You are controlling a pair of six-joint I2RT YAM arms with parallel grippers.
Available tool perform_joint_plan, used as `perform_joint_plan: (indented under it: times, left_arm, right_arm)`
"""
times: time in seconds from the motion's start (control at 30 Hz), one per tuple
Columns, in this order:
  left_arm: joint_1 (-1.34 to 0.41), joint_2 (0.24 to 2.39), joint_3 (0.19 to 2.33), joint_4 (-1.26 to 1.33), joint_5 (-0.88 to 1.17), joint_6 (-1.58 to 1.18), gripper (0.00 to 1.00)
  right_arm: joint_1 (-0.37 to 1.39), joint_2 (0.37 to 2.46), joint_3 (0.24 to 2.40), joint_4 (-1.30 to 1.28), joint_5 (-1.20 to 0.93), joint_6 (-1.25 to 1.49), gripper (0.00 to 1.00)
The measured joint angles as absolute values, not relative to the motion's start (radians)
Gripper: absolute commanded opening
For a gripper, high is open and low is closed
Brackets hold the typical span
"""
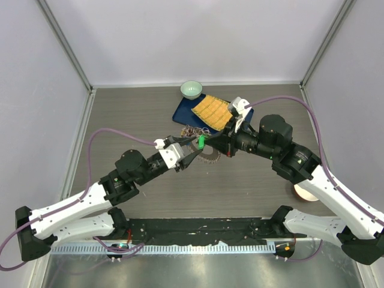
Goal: Remove the keys from the keyring
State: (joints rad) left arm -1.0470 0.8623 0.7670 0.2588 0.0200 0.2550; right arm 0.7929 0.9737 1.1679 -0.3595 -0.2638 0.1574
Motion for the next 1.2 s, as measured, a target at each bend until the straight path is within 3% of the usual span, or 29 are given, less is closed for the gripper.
perform_joint_plan:
  times: [0.73, 1.2]
  left_arm:
    - [-1.047, 0.88, 0.787, 0.262, 0.015, 0.234, 0.45]
    - [-1.047, 0.929, 0.859, 0.24, -0.022, 0.125, 0.36]
  right_arm:
    - [0.79, 0.974, 1.155, -0.35, -0.263, 0.156, 0.01]
    - [0.79, 0.958, 1.124, -0.346, -0.259, 0.143, 0.01]
